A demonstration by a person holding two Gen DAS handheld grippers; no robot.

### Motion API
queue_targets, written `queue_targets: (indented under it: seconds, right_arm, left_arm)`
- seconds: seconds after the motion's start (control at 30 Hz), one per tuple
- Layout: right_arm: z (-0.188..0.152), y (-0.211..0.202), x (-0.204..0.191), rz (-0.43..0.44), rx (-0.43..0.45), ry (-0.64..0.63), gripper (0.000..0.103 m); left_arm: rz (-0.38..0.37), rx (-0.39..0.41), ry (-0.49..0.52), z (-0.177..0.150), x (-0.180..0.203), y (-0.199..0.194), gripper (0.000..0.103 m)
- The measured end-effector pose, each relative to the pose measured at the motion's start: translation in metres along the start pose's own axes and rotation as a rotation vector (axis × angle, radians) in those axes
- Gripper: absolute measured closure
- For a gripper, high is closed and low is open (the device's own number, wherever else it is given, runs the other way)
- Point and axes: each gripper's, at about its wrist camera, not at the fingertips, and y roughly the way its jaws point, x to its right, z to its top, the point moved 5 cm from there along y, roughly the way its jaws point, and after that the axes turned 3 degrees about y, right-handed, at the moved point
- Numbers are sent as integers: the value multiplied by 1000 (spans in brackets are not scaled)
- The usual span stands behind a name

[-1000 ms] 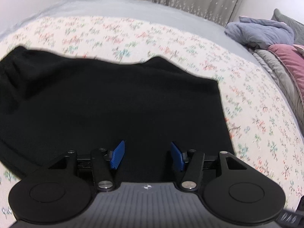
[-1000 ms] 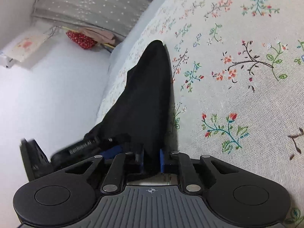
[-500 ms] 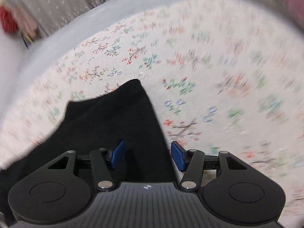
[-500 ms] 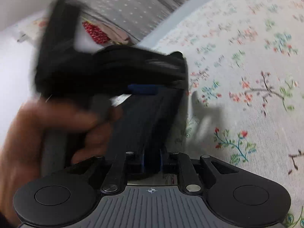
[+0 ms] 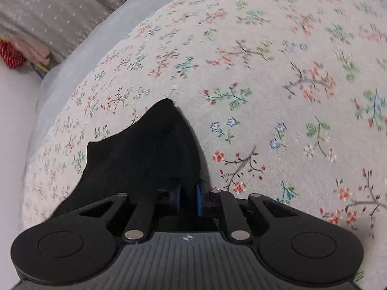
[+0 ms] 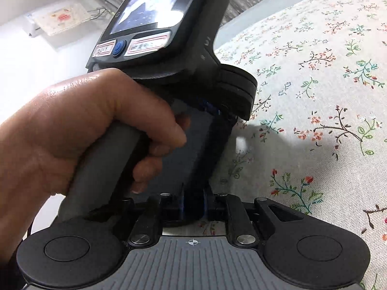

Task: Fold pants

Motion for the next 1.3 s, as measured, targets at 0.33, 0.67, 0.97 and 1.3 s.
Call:
queue_targets:
  seconds: [0.33,0.67,0.97,1.3]
  right_arm:
    - [0,11,20,33,-45,106,80]
    - [18,-19,-15,80,-29,-51,91]
    - [63,-104,21,36,-34,-50,91]
    - [46,-143,85,-144,-69,-34,91]
  left_arm:
    - [-127,104,-306,-7,-47,-23,88]
    - [-161,157,-418,10,-64,-72,88]
    - [-223,185,-418,67,17,-115,88]
    - [-278,48,-298,85,126,-48,84]
